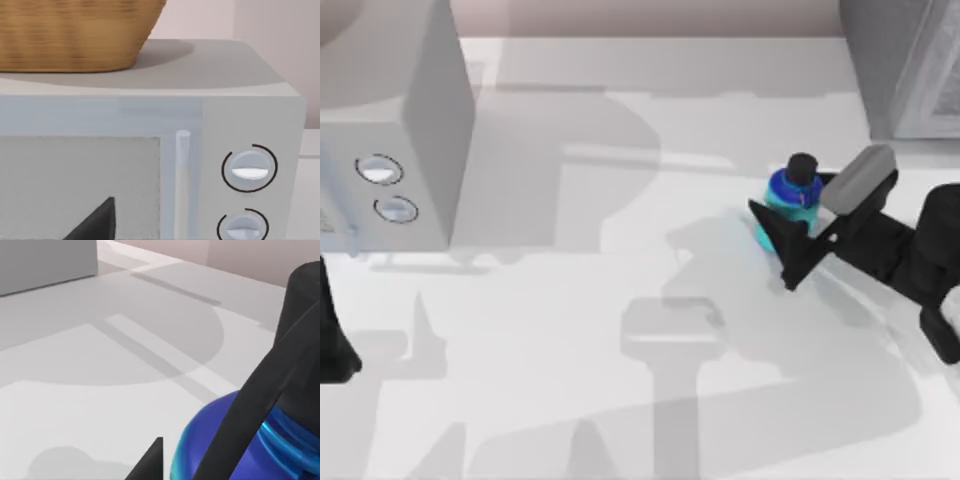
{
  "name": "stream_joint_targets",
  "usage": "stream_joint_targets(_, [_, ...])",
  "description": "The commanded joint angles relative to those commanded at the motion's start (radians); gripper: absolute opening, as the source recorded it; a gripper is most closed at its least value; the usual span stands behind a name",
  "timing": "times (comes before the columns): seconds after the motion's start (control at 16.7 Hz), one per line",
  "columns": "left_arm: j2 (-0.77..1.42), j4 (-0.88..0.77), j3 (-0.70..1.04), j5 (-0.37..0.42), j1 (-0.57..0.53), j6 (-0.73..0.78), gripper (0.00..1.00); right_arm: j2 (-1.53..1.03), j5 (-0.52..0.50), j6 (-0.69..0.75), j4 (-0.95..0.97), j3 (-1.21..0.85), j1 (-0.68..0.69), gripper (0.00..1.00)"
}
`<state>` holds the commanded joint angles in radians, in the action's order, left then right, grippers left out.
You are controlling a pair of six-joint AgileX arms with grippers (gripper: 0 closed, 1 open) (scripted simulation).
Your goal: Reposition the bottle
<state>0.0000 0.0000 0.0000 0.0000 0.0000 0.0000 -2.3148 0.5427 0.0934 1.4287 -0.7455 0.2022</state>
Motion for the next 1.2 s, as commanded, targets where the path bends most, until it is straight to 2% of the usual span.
stream_joint_targets(0.24, [0.0, 0.0, 0.0, 0.0, 0.0, 0.0, 1.0, 0.014, 0.209, 0.148, -0.223, -0.058, -0.216, 0.0])
stream_joint_targets(0.6, [0.0, 0.0, 0.0, 0.0, 0.0, 0.0, 1.0, 0.088, 0.622, 0.446, -0.758, -0.157, -0.677, 0.0])
stream_joint_targets(0.78, [0.0, 0.0, 0.0, 0.0, 0.0, 0.0, 1.0, 0.143, 0.789, 0.58, -0.949, -0.2, -0.857, 0.0])
stream_joint_targets(0.96, [0.0, 0.0, 0.0, 0.0, 0.0, 0.0, 1.0, 0.186, 0.882, 0.662, -1.046, -0.226, -0.95, 0.0])
stream_joint_targets(1.2, [0.0, 0.0, 0.0, 0.0, 0.0, 0.0, 1.0, 0.193, 0.894, 0.674, -1.058, -0.23, -0.962, 0.0])
